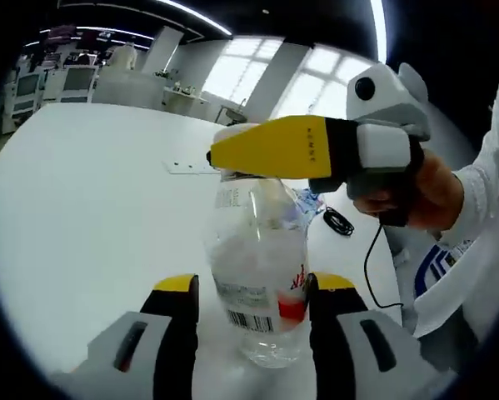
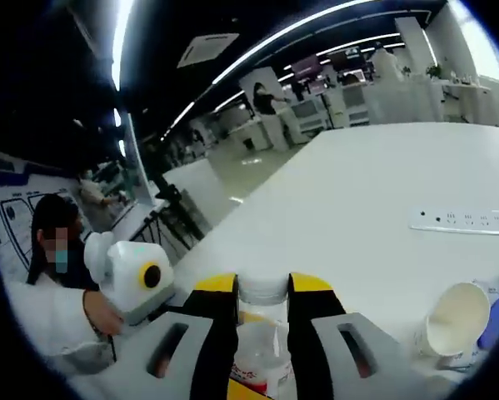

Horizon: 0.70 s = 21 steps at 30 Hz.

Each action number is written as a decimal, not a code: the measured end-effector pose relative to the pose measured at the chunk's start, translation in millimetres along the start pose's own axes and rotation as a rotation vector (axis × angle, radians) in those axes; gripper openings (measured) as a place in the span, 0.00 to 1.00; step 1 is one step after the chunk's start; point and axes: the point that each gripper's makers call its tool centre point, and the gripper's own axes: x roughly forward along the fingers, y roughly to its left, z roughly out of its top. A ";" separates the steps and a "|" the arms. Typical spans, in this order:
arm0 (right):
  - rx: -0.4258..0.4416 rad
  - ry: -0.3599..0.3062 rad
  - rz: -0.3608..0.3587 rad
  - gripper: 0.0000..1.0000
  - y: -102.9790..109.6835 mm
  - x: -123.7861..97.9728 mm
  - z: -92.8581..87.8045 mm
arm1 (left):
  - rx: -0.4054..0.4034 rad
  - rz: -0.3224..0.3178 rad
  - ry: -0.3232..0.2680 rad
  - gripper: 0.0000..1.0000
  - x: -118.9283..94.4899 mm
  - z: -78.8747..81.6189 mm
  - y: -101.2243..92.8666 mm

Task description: Arrange the tabletop items into an orderly group along one side of the table until the central work area is clear of visible clutter.

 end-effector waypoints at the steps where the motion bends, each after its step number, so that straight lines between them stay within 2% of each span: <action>1: -0.008 -0.002 0.002 0.19 1.4 -2.1 0.0 | 0.047 -0.030 0.005 0.44 -0.2 -0.1 -5.7; 5: -0.066 0.001 0.006 0.19 8.4 -10.1 -1.6 | 0.083 -0.036 0.023 0.42 -2.6 -2.1 -10.3; 9: -0.098 -0.022 0.005 0.19 12.0 -22.2 -1.2 | 0.184 -0.044 0.023 0.41 -2.4 -0.7 -13.5; 12: -0.119 -0.040 0.004 0.19 13.0 -32.1 -0.3 | 0.225 -0.036 0.028 0.40 -0.4 0.5 -13.9; 17: -0.163 -0.052 0.000 0.20 11.6 -42.8 0.7 | 0.253 -0.046 0.033 0.40 6.7 4.7 -18.6; 21: -0.186 -0.080 -0.016 0.20 4.9 -52.9 9.3 | 0.272 -0.070 0.018 0.39 15.1 15.9 -23.4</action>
